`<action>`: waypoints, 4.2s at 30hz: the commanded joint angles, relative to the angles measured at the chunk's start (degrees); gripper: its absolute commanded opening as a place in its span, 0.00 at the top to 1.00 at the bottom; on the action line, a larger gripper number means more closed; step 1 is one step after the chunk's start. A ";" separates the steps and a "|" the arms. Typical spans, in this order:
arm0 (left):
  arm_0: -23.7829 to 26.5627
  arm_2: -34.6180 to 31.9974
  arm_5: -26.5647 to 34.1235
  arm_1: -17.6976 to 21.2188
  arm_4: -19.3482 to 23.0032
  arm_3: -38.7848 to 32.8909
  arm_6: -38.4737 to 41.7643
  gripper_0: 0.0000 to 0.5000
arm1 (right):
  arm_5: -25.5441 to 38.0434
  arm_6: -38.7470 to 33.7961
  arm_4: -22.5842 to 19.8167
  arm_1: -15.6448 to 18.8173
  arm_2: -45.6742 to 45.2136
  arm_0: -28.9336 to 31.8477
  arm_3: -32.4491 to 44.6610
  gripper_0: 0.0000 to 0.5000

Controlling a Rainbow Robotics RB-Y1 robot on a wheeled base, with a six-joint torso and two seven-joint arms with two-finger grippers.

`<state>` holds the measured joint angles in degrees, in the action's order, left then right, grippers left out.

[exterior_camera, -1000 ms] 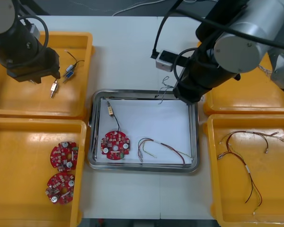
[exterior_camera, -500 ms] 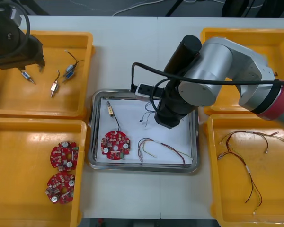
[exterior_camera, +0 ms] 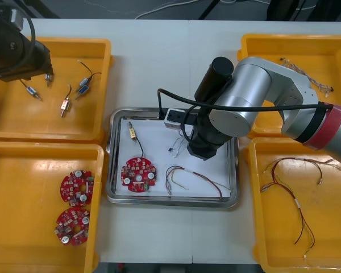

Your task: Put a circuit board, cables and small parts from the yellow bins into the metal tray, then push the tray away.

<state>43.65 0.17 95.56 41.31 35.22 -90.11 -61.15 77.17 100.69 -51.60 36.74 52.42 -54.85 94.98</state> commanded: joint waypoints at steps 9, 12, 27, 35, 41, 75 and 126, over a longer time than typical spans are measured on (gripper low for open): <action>-0.93 -1.66 -3.53 -1.05 0.03 4.86 -20.59 0.00 | 3.95 1.52 -0.96 -0.17 -4.96 -2.55 2.23 0.00; -1.72 -1.40 -4.41 -1.93 0.03 5.03 -23.14 0.00 | 8.79 1.08 -1.75 0.00 -8.74 -2.46 4.25 0.00; -4.27 2.21 -14.52 -6.24 -1.20 9.34 -25.51 0.00 | 25.05 -14.12 -8.17 2.81 -23.94 -2.28 8.82 0.00; -6.12 2.21 -16.81 -7.12 -1.47 9.60 -28.68 0.00 | 30.50 -25.11 -8.78 5.72 -30.36 0.44 11.90 0.00; -7.17 2.21 -17.68 -7.29 -1.73 9.69 -29.56 0.00 | 32.83 -33.37 -9.14 8.88 -35.28 4.04 14.80 0.00; -9.19 4.14 -24.10 -9.14 -4.37 12.24 -31.49 1.00 | 32.83 -49.28 -9.31 19.95 -65.69 38.50 32.38 0.00; -1.11 4.32 14.44 -2.46 11.10 -26.43 10.35 1.00 | 31.55 -38.73 -7.64 19.16 -67.89 46.93 32.38 0.00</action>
<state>39.04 1.00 109.57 36.37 45.61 -112.75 -59.57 109.12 60.68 -59.73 54.33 -13.71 -8.68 125.80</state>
